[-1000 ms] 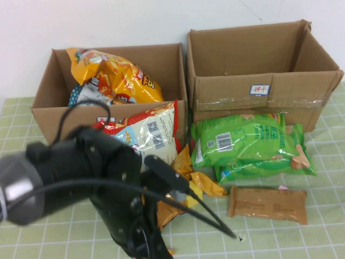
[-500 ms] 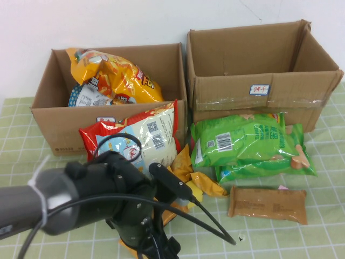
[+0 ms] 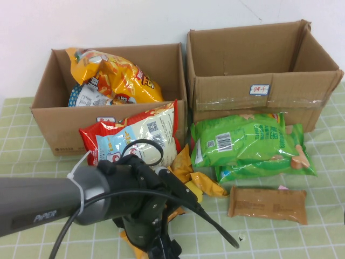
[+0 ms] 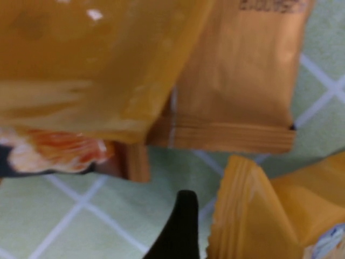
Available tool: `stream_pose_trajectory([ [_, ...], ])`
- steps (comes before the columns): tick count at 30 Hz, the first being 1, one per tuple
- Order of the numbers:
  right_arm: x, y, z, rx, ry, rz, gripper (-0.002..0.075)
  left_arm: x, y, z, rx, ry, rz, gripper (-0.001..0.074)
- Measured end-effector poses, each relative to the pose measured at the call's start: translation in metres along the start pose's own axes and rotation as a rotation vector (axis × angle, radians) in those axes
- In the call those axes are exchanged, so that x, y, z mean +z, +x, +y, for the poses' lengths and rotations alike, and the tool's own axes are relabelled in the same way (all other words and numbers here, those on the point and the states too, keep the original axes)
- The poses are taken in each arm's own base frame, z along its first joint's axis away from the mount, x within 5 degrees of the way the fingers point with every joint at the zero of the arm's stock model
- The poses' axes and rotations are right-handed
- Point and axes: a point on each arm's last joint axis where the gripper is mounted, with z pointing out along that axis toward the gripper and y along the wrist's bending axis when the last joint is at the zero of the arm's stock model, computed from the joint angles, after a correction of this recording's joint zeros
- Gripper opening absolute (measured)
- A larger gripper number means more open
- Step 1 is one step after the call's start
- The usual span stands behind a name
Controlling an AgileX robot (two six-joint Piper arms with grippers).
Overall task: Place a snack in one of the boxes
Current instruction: Pick up the biscuit
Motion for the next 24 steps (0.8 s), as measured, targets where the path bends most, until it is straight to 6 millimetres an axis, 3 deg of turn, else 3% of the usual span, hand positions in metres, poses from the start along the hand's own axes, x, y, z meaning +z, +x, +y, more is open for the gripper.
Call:
stream_pose_trajectory([
  [3,0.0,0.0,0.0,0.002,-0.001,-0.001,-0.0002,0.0,0.0,-0.002,0.006,0.017,0.008,0.0632],
  [15,0.0,-0.001,0.0,0.007,0.001,-0.012,-0.0002,-0.007,-0.002,-0.001,0.014,0.024,0.06,0.0314],
  [19,0.0,-0.001,0.0,0.006,0.0,-0.013,-0.0002,-0.023,-0.016,-0.001,0.018,0.04,0.057,0.0225],
  [24,0.0,-0.001,0.0,0.005,0.0,-0.013,-0.0002,-0.066,-0.051,0.003,0.06,0.058,-0.027,0.0223],
])
